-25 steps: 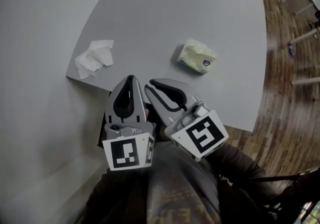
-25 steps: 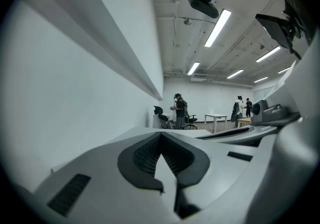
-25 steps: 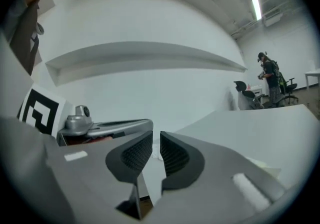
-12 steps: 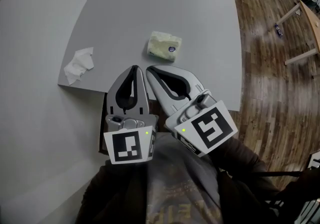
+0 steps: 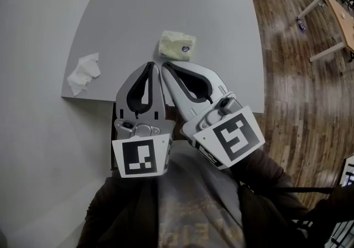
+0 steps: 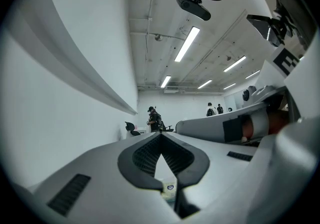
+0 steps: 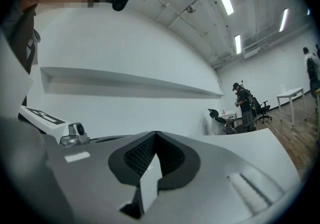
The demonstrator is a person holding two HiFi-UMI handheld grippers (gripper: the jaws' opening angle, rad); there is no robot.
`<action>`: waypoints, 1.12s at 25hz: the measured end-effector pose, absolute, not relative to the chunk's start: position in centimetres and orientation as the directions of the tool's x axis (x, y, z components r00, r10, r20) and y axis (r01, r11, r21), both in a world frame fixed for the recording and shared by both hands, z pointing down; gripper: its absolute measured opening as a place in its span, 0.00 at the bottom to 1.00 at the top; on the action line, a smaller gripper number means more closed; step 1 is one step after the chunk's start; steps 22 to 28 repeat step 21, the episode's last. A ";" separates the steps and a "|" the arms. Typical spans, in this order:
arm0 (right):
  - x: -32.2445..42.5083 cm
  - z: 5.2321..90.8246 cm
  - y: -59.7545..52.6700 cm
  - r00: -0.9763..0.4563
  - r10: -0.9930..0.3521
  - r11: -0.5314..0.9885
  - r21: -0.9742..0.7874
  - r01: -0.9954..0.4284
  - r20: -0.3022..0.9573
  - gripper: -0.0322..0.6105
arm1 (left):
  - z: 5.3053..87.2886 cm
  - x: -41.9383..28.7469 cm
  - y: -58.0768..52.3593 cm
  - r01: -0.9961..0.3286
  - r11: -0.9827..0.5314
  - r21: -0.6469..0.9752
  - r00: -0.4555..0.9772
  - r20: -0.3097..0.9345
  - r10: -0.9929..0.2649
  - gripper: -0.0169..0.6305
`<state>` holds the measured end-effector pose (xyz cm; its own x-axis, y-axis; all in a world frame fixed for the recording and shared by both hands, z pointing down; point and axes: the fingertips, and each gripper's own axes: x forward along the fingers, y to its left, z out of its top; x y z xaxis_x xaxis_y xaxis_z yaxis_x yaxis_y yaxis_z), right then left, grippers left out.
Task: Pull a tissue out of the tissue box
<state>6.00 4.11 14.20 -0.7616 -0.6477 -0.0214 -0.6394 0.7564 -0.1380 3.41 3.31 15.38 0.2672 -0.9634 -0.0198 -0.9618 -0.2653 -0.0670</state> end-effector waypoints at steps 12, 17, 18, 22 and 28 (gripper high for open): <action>5.9 13.7 4.7 -0.752 -0.659 0.745 -0.140 -0.652 -0.008 0.05 | 14.8 3.1 3.9 -0.959 -0.276 -0.060 0.278 -0.017 -0.960 0.03; 5.4 13.9 4.9 -0.757 -0.653 0.751 -0.132 -0.647 -0.008 0.05 | 15.0 2.8 4.3 -0.959 -0.276 -0.062 0.277 -0.019 -0.961 0.03; 5.3 13.8 5.1 -0.757 -0.653 0.751 -0.131 -0.647 -0.007 0.05 | 14.9 2.7 4.5 -0.959 -0.275 -0.063 0.277 -0.020 -0.961 0.02; 4.9 13.4 5.8 -0.759 -0.651 0.753 -0.128 -0.645 -0.007 0.05 | 14.4 2.3 5.2 -0.960 -0.273 -0.063 0.274 -0.023 -0.961 0.02; 4.9 13.4 5.8 -0.759 -0.651 0.753 -0.128 -0.645 -0.007 0.05 | 14.4 2.3 5.2 -0.960 -0.273 -0.063 0.274 -0.023 -0.961 0.02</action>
